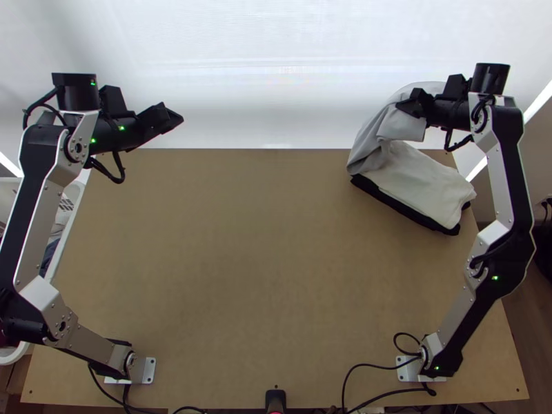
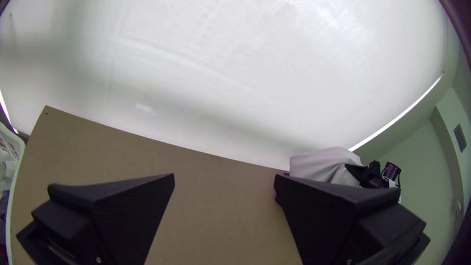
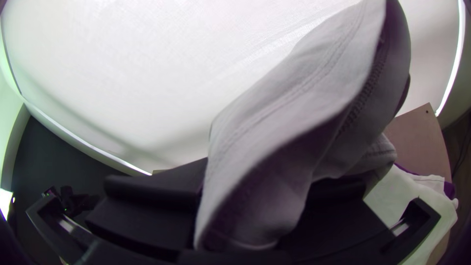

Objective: Fold the t-shirt

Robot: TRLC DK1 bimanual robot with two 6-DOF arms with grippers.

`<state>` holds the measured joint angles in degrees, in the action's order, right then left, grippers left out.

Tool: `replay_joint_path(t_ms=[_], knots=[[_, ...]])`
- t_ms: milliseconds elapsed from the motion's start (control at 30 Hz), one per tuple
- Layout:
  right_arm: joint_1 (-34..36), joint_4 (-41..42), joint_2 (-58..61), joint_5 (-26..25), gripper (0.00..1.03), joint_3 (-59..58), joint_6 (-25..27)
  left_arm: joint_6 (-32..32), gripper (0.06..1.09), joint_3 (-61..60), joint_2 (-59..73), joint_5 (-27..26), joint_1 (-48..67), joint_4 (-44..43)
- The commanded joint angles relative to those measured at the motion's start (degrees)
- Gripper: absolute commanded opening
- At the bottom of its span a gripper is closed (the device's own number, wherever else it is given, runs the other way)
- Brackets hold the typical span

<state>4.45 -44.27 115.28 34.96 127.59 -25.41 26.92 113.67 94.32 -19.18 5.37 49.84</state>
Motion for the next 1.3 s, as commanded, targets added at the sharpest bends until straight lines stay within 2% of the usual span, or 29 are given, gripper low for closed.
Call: replay_joint_path(t_ms=[0, 267, 767, 933, 1067, 1267], knots=[[0.47, 2.00, 0.12, 0.20, 0.03, 3.89, 0.54, -0.73, 1.05, -0.46, -1.77, 0.28, -0.62, -0.54], [1.79, -2.05, 0.91, -1.47, 0.03, 3.81, 0.98, -0.81, 1.05, -0.46, -1.69, 0.28, -0.62, -0.63], [7.15, -15.85, -0.85, -4.55, 0.03, 0.03, 12.58, -1.08, 1.05, -0.64, -1.42, 0.20, -0.71, -0.63], [7.33, -20.50, -3.22, -8.07, 0.03, -2.52, 16.80, -1.69, 1.05, -0.73, -1.42, 0.20, -0.80, -0.63], [7.33, -20.94, -7.09, -12.11, 0.03, -8.50, 19.61, -1.96, 1.05, -0.82, -1.25, -0.16, -1.15, -0.71], [8.30, -20.94, -10.34, -16.15, 0.03, -12.80, 20.93, -2.04, 1.05, -0.82, -0.90, -0.60, -1.50, -0.71]])
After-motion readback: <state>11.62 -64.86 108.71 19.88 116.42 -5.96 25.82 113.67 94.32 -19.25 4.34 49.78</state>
